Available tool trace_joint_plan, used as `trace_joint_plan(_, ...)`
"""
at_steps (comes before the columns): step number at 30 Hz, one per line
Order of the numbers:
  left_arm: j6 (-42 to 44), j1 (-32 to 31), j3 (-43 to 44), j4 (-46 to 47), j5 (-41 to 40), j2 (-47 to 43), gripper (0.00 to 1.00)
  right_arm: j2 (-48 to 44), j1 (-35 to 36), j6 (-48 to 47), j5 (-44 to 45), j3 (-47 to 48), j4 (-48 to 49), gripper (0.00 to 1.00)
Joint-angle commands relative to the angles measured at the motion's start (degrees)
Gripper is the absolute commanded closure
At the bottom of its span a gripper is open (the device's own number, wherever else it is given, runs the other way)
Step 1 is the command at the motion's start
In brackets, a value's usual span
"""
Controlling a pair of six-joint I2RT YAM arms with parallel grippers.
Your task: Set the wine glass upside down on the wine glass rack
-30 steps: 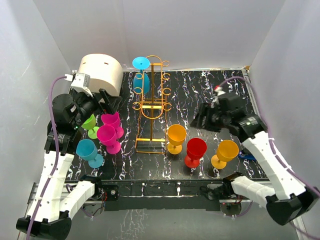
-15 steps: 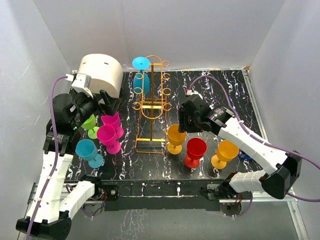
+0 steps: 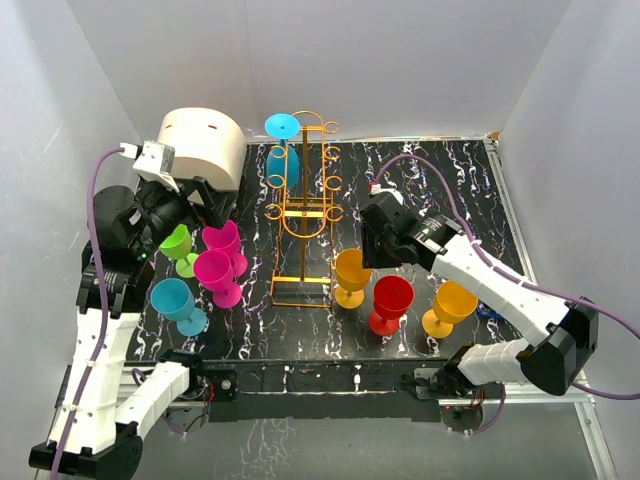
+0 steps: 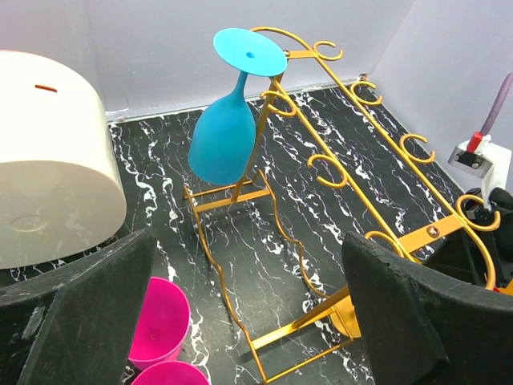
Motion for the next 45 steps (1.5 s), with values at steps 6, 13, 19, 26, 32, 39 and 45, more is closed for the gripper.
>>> trace_joint_plan(6, 1.4, -0.7, 3.0, -2.0, -0.8, -0.7, 0.01, 3.1, 0.4, -1.2, 2.1, -1.4, 4.0, 0.88)
trace_joint_plan(13, 1.8, -1.1, 7.0, -2.4, 0.0, -0.3, 0.01, 1.6, 0.7, -1.6, 6.6, -1.8, 6.9, 1.00)
trace_joint_plan(19, -0.7, -1.3, 10.9, -1.7, 4.7, 0.2, 0.01, -3.2, 0.7, -1.2, 13.1, -2.1, 8.1, 1.00)
trace_joint_plan(26, -10.1, -2.5, 13.3, 6.1, 17.9, 2.7, 0.01, -12.0, 0.6, 1.3, 23.7, -2.5, 8.6, 1.00)
trace_joint_plan(32, -22.0, -4.7, 12.8, 17.2, 25.9, 5.1, 0.01, -19.8, 0.7, 6.9, 31.8, -2.4, 5.6, 1.00)
trace_joint_plan(39, -35.0, -6.9, 11.0, 30.0, 28.4, 8.6, 0.01, -29.5, 0.6, 12.0, 37.5, -1.8, 6.8, 1.00)
trace_joint_plan(45, -46.1, -9.3, 10.5, 35.1, 23.9, 11.7, 0.02, -36.3, 0.7, 11.1, 36.4, -2.5, 15.5, 1.00)
